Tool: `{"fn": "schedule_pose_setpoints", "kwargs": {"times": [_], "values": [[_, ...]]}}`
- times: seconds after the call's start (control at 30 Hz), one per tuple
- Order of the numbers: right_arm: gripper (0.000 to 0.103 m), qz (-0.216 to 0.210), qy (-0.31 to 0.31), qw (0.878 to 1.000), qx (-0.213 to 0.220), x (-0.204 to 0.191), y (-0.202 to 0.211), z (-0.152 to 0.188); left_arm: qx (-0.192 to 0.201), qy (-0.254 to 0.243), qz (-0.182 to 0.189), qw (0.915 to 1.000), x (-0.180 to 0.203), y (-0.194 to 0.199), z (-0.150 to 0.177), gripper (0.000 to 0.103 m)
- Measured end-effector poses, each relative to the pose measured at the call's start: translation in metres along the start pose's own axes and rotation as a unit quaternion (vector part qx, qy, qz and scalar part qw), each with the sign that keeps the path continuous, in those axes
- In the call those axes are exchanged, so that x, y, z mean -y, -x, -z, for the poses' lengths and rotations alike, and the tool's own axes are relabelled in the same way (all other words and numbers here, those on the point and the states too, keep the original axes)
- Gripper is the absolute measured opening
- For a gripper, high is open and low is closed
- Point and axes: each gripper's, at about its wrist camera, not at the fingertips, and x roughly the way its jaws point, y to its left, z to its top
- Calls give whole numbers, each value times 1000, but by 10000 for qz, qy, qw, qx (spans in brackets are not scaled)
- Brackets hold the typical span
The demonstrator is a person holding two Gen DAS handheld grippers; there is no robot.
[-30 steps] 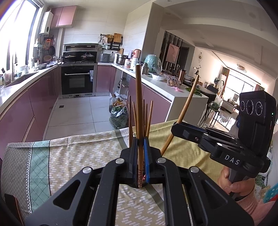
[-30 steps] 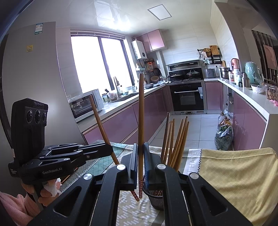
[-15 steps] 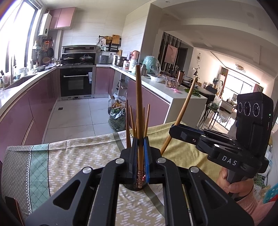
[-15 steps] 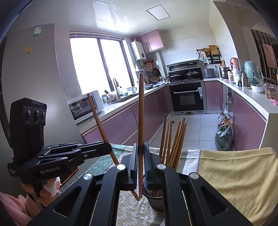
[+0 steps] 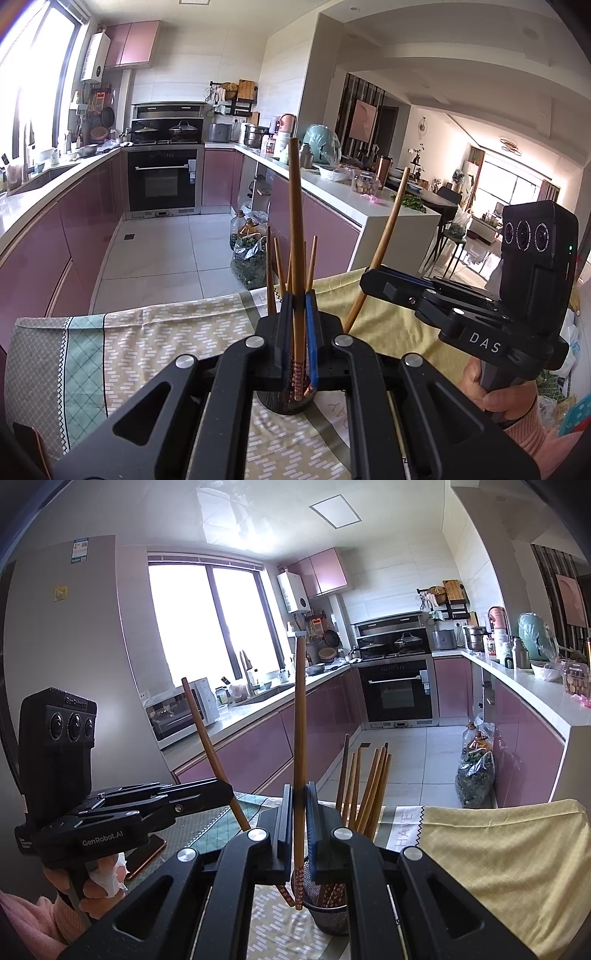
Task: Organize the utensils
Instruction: 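Lower both held chopsticks down into the black mesh cup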
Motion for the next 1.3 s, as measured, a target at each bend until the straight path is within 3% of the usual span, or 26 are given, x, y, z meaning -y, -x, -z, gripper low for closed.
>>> {"fn": "schedule_pose_setpoints", "kwargs": {"times": [0.7,1.3], "values": [[6,71,-62,9999,95,3,-7,-1,122,-3,-76,9999,7,-3,-6,8],[6,265,-229,9994,-23,11,-22,1,-54,35,-98,9999,8,-12,-5,8]]}}
